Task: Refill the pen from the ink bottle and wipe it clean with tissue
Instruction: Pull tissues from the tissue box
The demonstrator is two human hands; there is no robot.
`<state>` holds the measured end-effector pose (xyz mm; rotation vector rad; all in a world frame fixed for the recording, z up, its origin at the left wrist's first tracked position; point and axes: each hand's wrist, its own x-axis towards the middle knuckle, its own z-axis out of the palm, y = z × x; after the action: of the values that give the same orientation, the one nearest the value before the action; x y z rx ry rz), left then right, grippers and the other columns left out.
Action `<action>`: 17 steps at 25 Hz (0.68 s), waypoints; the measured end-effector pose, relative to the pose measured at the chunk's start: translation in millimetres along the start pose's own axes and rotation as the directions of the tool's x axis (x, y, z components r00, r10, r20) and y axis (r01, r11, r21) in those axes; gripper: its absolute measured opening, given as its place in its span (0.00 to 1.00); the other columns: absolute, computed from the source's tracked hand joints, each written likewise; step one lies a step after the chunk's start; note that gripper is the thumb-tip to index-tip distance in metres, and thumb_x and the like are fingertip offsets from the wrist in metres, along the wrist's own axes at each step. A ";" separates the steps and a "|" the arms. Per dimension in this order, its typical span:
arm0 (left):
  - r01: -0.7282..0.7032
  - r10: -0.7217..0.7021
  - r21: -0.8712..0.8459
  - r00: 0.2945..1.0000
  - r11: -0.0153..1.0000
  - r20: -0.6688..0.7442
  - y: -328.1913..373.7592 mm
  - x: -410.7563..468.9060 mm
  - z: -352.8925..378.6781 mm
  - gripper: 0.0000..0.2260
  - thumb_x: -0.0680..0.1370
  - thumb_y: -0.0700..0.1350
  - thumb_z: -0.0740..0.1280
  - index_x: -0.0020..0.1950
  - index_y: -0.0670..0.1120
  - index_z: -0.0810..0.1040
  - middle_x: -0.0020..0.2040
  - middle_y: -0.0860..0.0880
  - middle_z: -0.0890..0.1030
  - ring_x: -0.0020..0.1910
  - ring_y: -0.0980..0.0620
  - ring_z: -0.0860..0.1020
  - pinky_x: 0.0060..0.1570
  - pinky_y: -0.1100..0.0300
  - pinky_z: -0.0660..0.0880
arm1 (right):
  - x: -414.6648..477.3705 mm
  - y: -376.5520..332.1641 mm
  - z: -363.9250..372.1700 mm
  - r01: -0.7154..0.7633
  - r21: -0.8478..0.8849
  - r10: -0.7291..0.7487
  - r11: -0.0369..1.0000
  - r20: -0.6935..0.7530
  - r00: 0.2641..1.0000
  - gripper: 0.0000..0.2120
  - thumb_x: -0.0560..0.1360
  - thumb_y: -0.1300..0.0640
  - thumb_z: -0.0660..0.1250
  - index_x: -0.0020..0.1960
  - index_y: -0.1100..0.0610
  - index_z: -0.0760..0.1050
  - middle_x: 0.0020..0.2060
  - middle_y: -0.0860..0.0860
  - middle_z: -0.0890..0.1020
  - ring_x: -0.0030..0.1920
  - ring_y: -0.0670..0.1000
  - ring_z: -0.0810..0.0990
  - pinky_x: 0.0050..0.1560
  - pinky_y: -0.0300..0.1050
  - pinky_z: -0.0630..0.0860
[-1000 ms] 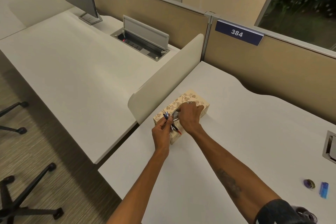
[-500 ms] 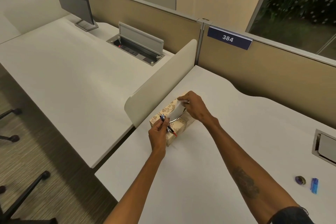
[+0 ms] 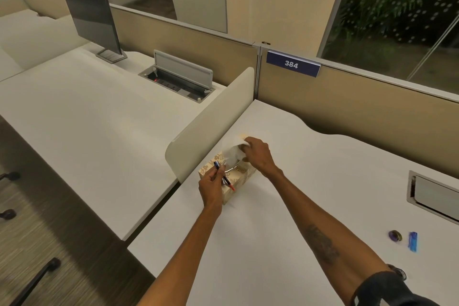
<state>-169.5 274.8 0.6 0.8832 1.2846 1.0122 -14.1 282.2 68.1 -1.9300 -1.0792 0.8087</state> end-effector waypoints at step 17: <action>-0.145 0.147 -0.020 0.982 0.989 0.115 30.7 -71.3 21.6 0.11 0.76 0.49 0.72 0.57 0.48 0.85 0.56 0.49 0.85 0.57 0.51 0.82 0.54 0.56 0.81 | -75.1 -9.9 -72.2 0.082 0.412 0.036 0.907 -0.270 0.962 0.08 0.80 0.61 0.63 0.59 0.59 0.74 0.56 0.54 0.78 0.54 0.57 0.82 0.45 0.44 0.84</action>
<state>-151.6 218.2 55.1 1.0245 1.1274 1.0653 7.0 196.7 124.6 -1.5978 -0.6917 0.6723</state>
